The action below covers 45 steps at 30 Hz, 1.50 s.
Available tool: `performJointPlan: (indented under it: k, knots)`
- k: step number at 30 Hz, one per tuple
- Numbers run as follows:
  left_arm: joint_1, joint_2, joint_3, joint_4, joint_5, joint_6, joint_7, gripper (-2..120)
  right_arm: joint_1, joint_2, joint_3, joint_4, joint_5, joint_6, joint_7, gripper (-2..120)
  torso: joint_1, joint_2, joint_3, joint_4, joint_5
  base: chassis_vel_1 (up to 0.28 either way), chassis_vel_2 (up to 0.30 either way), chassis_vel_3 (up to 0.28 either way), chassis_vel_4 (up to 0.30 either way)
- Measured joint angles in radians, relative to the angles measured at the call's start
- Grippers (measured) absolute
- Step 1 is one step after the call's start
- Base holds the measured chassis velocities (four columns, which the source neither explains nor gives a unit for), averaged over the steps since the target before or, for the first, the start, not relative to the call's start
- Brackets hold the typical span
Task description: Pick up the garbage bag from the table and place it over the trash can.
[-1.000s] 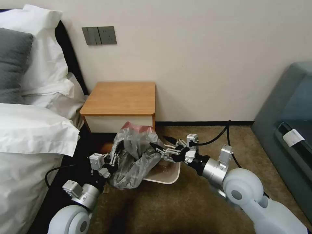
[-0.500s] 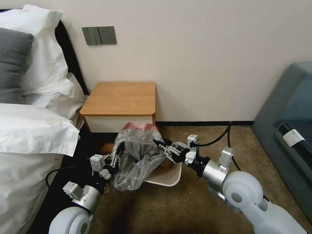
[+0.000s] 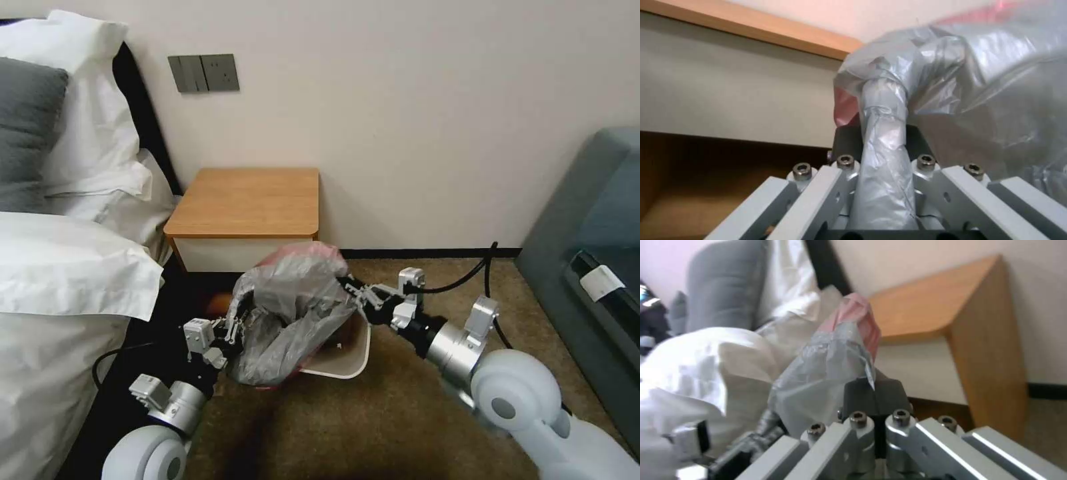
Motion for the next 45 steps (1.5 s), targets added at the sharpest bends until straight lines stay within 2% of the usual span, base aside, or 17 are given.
performJointPlan:
  k: [8,13,15,16,19,20,24,27,33,39,45]
  knots:
    - [-0.004,-0.008,-0.013,-0.001,-0.022,0.004,0.002,9,-0.008,-0.029,0.018,-0.005,0.021,-0.027,0.049,0,0.000,0.000,0.000,0.0000,0.0000,0.000,0.000,0.000,0.000]
    - [-0.007,-0.009,-0.031,0.004,-0.042,0.009,0.023,9,-0.019,-0.031,0.034,-0.004,0.101,-0.069,0.097,0,0.000,0.000,0.000,0.0000,0.0000,0.000,0.000,0.000,0.000]
    - [-0.009,-0.009,-0.041,0.010,-0.049,0.010,0.044,9,-0.020,-0.027,0.047,0.002,0.186,-0.097,0.132,0,0.000,0.000,0.000,0.0000,0.0000,0.000,0.000,0.000,0.000]
    - [-0.009,-0.009,-0.041,0.010,-0.049,0.010,0.044,9,-0.020,-0.027,0.047,0.002,0.186,-0.097,0.132,0,0.000,0.000,0.000,0.0000,0.0000,0.000,0.000,0.000,0.000]
    - [-0.011,-0.010,-0.046,0.017,-0.057,0.010,0.067,9,-0.002,-0.008,0.060,-0.002,0.356,-0.135,0.223,0,0.000,0.000,0.000,0.0000,-0.0001,0.000,0.000,0.000,0.000]
    - [-0.011,-0.010,-0.046,0.017,-0.057,0.010,0.067,9,-0.002,-0.008,0.060,-0.002,0.356,-0.135,0.223,0,0.000,0.000,0.000,0.0000,-0.0001,0.000,0.000,0.000,0.000]
    - [-0.008,-0.010,-0.054,0.019,-0.061,0.008,0.106,9,0.032,0.032,0.065,-0.036,0.512,-0.164,0.340,0,0.000,0.000,0.000,0.0000,-0.0001,0.000,0.000,0.000,0.000]
    - [-0.007,-0.010,-0.060,0.019,-0.067,0.007,0.111,9,0.042,0.049,0.065,-0.048,0.561,-0.181,0.387,0,0.000,0.000,0.000,0.0001,0.0000,0.000,0.000,0.000,0.000]
    - [-0.007,-0.006,-0.073,0.021,-0.086,0.007,0.110,9,0.027,0.063,0.061,-0.054,0.567,-0.202,0.406,0,0.000,0.000,0.000,0.0000,-0.0001,0.000,0.000,0.000,0.000]
    - [-0.016,-0.006,-0.076,0.027,-0.114,0.008,0.061,9,-0.018,0.064,0.074,-0.018,0.540,-0.206,0.409,0,0.000,0.000,0.000,0.0000,-0.0001,0.000,0.000,0.000,0.000]
    - [-0.024,-0.009,-0.076,0.032,-0.143,0.017,0.038,9,-0.052,0.072,0.078,0.004,0.530,-0.212,0.404,0,0.000,0.000,0.000,0.0000,-0.0002,0.000,0.000,0.000,0.000]
